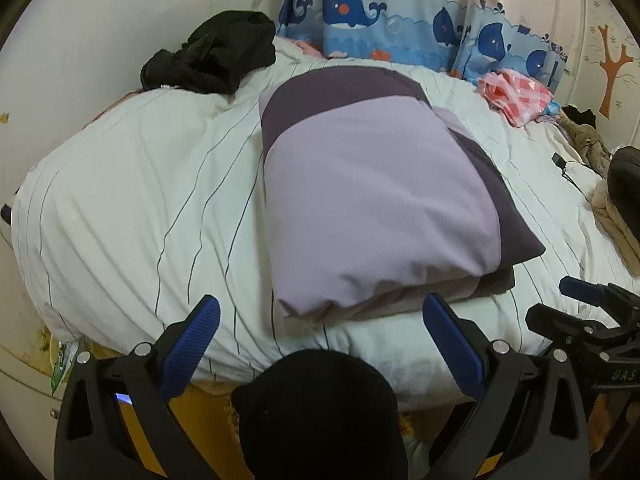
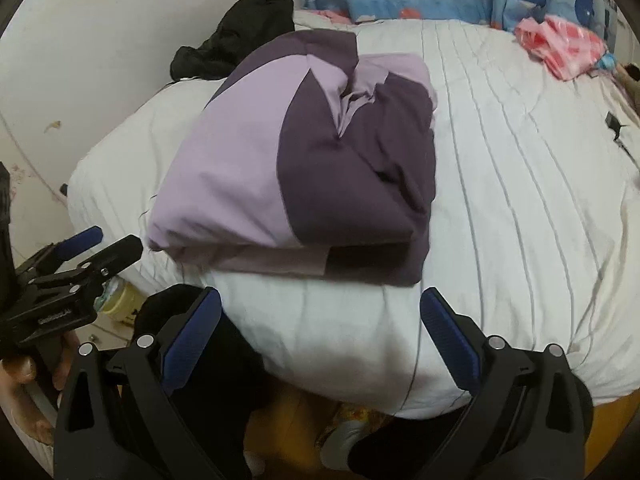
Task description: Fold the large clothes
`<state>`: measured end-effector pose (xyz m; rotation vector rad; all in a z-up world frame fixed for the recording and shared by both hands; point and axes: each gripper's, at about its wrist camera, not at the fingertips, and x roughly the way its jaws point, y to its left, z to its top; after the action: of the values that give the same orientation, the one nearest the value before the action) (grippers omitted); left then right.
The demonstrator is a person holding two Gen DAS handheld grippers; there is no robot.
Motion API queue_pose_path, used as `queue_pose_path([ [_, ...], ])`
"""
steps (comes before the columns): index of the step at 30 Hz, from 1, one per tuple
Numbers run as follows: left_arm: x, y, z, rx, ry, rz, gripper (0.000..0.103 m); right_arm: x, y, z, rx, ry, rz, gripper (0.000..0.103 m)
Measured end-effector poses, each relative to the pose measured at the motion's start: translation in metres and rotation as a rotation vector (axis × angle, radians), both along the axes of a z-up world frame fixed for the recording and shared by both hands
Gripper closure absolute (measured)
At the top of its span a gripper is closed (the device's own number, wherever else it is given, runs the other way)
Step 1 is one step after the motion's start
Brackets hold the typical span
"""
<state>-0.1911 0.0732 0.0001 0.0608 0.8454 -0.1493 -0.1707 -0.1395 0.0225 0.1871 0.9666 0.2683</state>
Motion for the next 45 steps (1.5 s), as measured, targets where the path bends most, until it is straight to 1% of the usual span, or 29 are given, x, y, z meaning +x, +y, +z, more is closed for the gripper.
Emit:
queue_pose_path([
  [2,-0.002,0.002,0.000,0.004,0.005,0.006,0.006,-0.004,0.006,0.002,0.007,-0.006,0.022,0.007],
  [7,-0.008,0.001,0.004,0.029,0.004,0.013,0.006,-0.005,0.017,0.009,-0.051,-0.031,0.026,0.007],
  [10,-0.009,0.002,0.005,0.042,0.013,0.016,0.006,-0.006,0.020,0.008,-0.098,-0.026,0.007,0.007],
  [13,-0.012,0.000,0.004,0.033,0.023,0.015,0.006,-0.007,0.018,0.007,-0.107,-0.031,-0.009,0.007],
  [20,-0.020,-0.012,0.006,0.027,0.024,-0.004,0.006,-0.014,0.015,0.024,-0.148,-0.102,-0.080,0.007],
  [26,-0.024,-0.020,0.007,0.024,0.027,-0.022,0.006,-0.014,0.012,0.024,-0.150,-0.091,-0.104,0.007],
  [32,-0.027,-0.021,0.009,0.020,0.029,-0.009,0.006,-0.018,0.014,0.027,-0.150,-0.100,-0.109,0.007],
  [45,-0.034,-0.023,0.018,0.028,0.005,-0.005,0.006,-0.024,0.014,0.030,-0.175,-0.106,-0.127,0.007],
])
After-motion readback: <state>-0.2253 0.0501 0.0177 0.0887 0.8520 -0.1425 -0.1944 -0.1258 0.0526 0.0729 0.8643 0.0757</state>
